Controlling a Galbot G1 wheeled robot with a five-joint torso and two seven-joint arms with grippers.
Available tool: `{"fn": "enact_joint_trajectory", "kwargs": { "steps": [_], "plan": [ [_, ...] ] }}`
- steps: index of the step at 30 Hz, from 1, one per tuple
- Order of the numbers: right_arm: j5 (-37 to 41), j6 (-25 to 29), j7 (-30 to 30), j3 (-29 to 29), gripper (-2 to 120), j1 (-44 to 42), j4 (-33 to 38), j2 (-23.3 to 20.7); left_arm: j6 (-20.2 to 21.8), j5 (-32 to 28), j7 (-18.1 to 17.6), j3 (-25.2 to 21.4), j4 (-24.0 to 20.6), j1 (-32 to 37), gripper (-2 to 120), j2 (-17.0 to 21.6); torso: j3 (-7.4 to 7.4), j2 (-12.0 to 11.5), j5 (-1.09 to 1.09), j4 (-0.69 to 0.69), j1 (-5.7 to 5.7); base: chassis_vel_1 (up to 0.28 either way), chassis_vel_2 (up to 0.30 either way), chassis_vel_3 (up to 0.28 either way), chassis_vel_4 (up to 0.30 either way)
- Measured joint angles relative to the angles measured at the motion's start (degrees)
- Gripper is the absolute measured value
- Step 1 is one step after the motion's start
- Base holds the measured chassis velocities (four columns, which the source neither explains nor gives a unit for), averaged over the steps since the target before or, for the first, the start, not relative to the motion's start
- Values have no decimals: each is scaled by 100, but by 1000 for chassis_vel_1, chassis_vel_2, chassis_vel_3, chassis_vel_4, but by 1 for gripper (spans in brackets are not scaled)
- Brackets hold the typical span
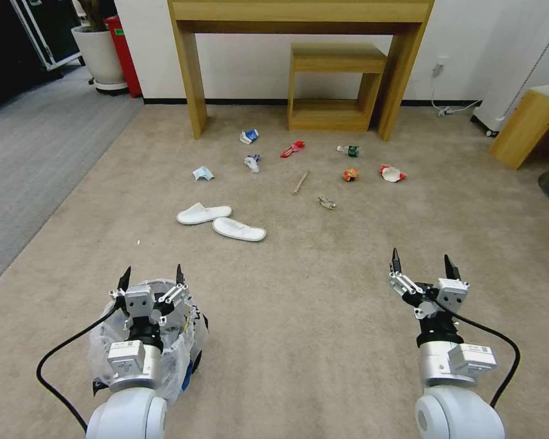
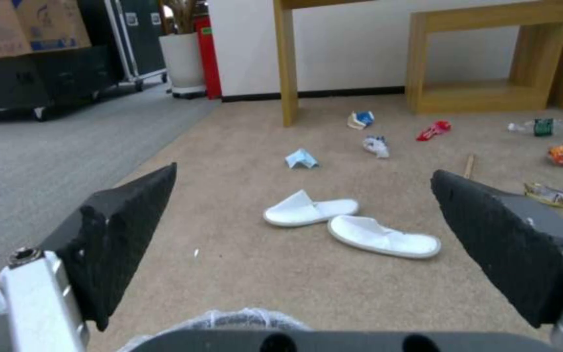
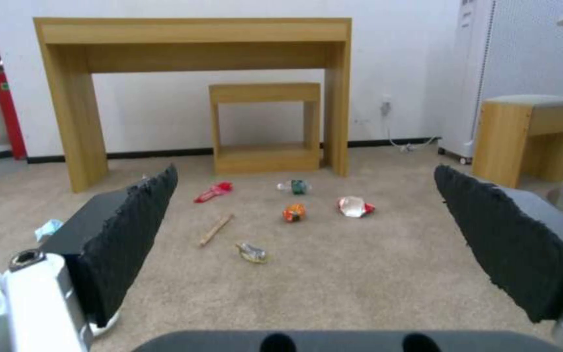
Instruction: Pick up the trash bin and place the garbage on the floor into it.
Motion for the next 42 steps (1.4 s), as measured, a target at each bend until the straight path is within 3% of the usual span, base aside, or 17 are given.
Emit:
{"fn": "enact_joint_trajectory", "kwargs": {
  "steps": [33,42],
  "plan": [
    [-46,-140,146,16,100,34,30,27,-36,0,-9,-4,115,-38,100,0,0,0,0,0,0,0,0,0,0],
    [-77,-80,110,21,100,2,30,35,-66,14,-14,-5,90,5,100,0,0,0,0,0,0,147,126,-154,-147]
  ]
}}
